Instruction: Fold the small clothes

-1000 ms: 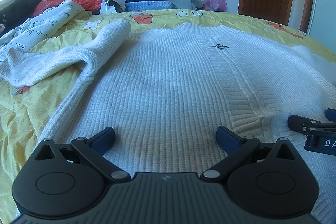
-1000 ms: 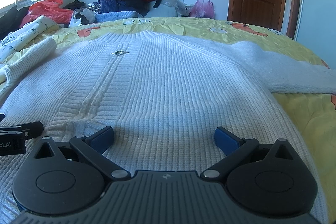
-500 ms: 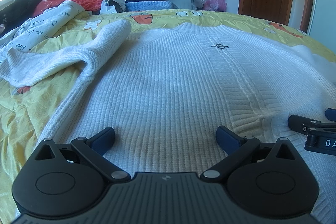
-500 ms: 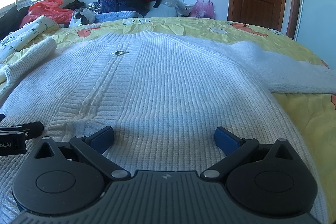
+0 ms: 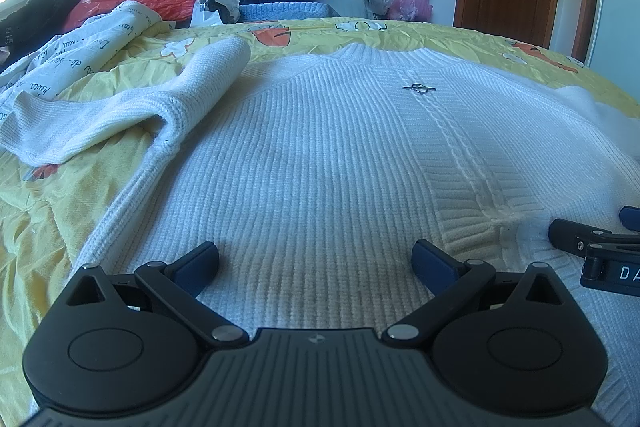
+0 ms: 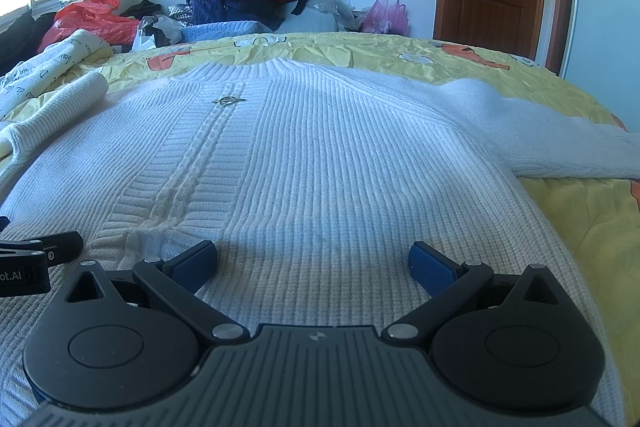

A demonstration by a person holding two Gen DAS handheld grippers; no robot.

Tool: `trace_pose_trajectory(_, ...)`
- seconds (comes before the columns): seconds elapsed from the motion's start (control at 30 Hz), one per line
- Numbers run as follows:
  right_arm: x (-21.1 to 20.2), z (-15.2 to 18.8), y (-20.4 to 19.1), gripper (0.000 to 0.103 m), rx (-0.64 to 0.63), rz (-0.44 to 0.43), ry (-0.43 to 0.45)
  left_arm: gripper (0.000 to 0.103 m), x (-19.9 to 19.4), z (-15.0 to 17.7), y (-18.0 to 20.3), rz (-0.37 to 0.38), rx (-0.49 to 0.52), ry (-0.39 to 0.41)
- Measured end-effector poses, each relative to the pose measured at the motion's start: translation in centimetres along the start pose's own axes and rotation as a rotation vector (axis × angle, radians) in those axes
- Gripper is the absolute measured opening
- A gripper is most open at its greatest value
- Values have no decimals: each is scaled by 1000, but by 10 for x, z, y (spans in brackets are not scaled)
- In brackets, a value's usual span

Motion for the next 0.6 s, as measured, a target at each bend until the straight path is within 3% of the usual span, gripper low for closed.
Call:
trace_pose_trajectory(0.33,0,0,0,103,-2,0,0,103,0,0,0,0,0,0)
trace_pose_trajectory(0.4,-5,-2,6,103,16,-36,7,103,0,0,0,0,0,-1)
trace_pose_trajectory(0.53,-32,-13,56,103,263,-198,65,103,0,0,0,0,0,0)
trace_pose_trajectory(0.6,-50,-21,102,103,438,-270,149,103,0,0,0,0,1,0)
Point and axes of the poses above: each gripper's, at about its wrist camera, not at the fingertips, and x roughly the way its jaws point, y to its right, z to its underside, the point moved 1 cm from there along x, roughly the way its jaws point, and after that the axes turned 6 degrees about y, right-handed, at the moved point
